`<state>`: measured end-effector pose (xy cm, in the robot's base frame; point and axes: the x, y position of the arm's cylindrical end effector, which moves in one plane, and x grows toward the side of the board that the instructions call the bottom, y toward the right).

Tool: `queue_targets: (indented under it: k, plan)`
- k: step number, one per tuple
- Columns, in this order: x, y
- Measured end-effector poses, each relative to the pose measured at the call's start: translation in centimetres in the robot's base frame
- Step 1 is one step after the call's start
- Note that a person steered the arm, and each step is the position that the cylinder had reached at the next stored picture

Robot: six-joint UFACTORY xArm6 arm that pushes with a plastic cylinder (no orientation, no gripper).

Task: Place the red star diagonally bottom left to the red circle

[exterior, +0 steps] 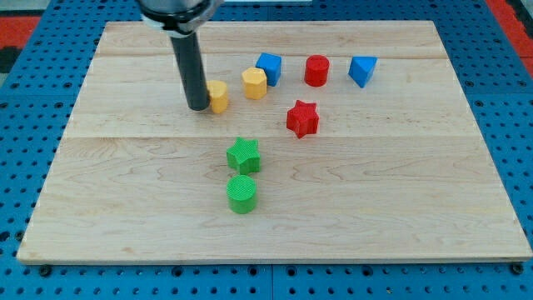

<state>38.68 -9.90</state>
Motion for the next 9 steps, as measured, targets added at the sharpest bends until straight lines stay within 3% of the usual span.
queue_targets:
  k: [1, 3, 4, 7, 8, 9]
  plan:
    - [6.0, 1.4]
    - [5.8, 16.5]
    - [4.6, 18.5]
    - [1.6, 14.2]
    - [5.3, 7.1]
    - [4.6, -2.4]
